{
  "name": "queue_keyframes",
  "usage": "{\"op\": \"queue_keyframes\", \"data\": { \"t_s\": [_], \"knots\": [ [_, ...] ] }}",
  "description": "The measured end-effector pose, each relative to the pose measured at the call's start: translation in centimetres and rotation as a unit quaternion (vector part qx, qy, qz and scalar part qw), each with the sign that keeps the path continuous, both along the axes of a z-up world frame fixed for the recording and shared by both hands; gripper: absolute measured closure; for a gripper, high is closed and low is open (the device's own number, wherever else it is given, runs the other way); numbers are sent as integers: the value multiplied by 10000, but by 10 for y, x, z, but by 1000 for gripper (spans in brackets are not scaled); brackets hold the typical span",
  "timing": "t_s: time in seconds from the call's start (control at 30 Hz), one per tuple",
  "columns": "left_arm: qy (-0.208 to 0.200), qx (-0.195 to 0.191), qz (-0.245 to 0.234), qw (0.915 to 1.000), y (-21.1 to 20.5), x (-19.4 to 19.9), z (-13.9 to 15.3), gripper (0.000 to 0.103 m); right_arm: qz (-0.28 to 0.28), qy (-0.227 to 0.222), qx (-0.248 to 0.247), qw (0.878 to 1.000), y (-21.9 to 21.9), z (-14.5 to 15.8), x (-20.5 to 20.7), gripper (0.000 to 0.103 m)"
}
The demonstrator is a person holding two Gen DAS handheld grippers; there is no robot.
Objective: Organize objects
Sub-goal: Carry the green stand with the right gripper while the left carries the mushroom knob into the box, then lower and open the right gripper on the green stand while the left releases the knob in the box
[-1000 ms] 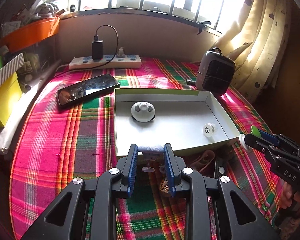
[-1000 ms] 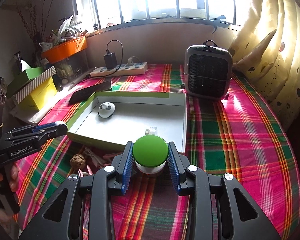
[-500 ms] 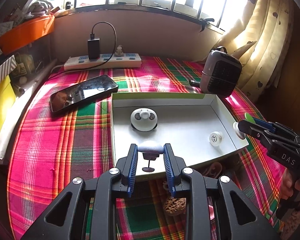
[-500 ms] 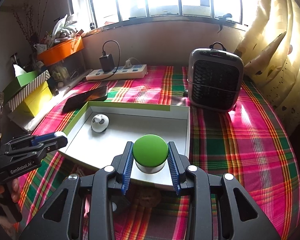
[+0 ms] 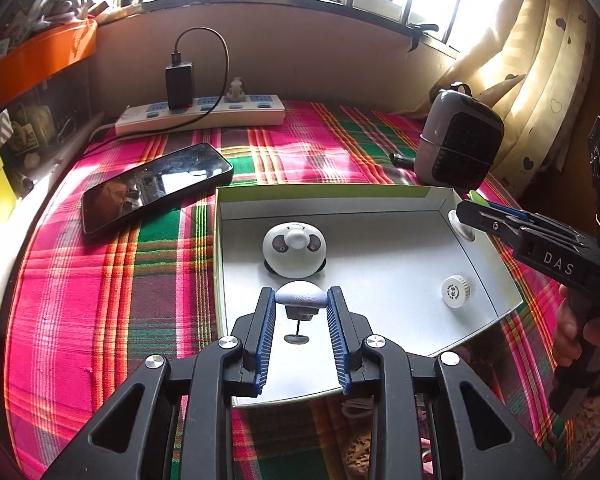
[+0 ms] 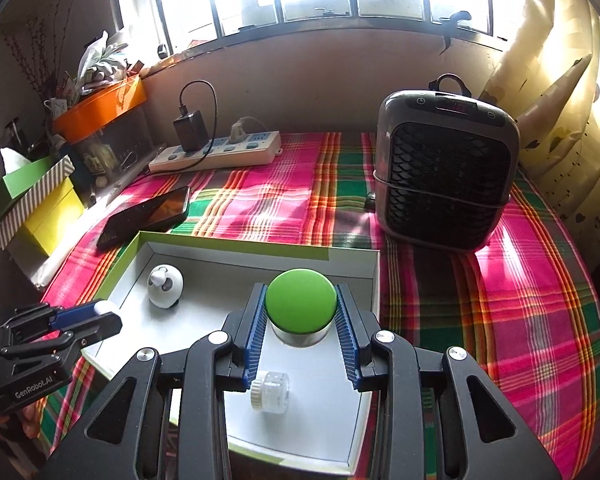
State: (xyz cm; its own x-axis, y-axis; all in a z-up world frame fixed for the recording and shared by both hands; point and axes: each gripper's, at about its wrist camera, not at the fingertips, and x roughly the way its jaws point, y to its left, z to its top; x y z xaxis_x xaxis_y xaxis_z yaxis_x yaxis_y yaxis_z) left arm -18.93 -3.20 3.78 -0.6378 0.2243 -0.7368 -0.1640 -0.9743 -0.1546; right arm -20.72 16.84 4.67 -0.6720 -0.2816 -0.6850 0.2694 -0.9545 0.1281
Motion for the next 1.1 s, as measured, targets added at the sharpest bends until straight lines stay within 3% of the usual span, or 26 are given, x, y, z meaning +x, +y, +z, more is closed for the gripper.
{"op": "queue_keyframes", "data": {
  "t_s": [0.37, 1.1],
  "knots": [
    [-89, -46, 26, 9999, 0, -14, -12, 79, 15, -140, 250, 9996, -8, -15, -24, 68],
    [-69, -171, -65, 9998, 7, -18, -17, 79, 6, -246, 378, 9990, -11, -26, -30, 68]
  ]
}}
